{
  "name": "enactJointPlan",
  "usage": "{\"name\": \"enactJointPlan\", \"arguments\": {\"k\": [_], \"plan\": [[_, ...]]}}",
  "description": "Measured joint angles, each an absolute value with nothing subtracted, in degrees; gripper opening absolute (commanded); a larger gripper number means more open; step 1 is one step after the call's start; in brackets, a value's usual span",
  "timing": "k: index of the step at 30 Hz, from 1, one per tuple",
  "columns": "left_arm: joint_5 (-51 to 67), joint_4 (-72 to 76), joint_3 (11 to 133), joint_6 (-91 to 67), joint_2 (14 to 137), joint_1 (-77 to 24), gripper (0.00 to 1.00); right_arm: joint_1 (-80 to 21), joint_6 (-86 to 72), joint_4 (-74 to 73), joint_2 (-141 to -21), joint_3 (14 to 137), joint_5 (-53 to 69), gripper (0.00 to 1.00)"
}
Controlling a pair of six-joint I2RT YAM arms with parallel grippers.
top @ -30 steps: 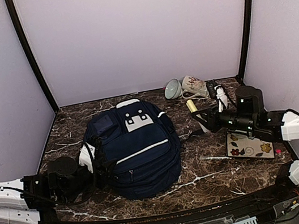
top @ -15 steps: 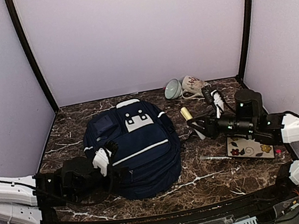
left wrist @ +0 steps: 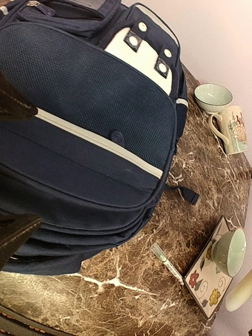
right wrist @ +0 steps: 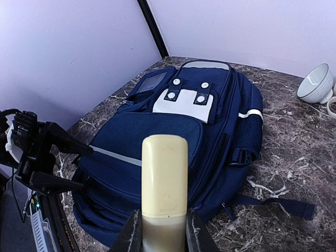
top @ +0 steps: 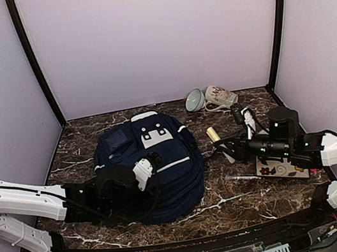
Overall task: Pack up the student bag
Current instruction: Unzip the upper front pocket of the student bag.
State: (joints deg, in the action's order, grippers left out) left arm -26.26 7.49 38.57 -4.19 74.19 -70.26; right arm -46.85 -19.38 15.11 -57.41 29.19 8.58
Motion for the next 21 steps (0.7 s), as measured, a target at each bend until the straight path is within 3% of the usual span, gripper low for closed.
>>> {"name": "enactJointPlan", "arguments": {"k": [15,21], "plan": [[-24.8,7.6,50.6,-0.1,91.3,-66.9,0.61,-46.9,-19.3,13.5,-53.3,26.9,5.7,0.00],[-25.6,7.6,51.3,0.7,91.9,-66.3,0.47,-46.9,-19.1,13.2,-52.8,26.4,5.3,0.00]]}}
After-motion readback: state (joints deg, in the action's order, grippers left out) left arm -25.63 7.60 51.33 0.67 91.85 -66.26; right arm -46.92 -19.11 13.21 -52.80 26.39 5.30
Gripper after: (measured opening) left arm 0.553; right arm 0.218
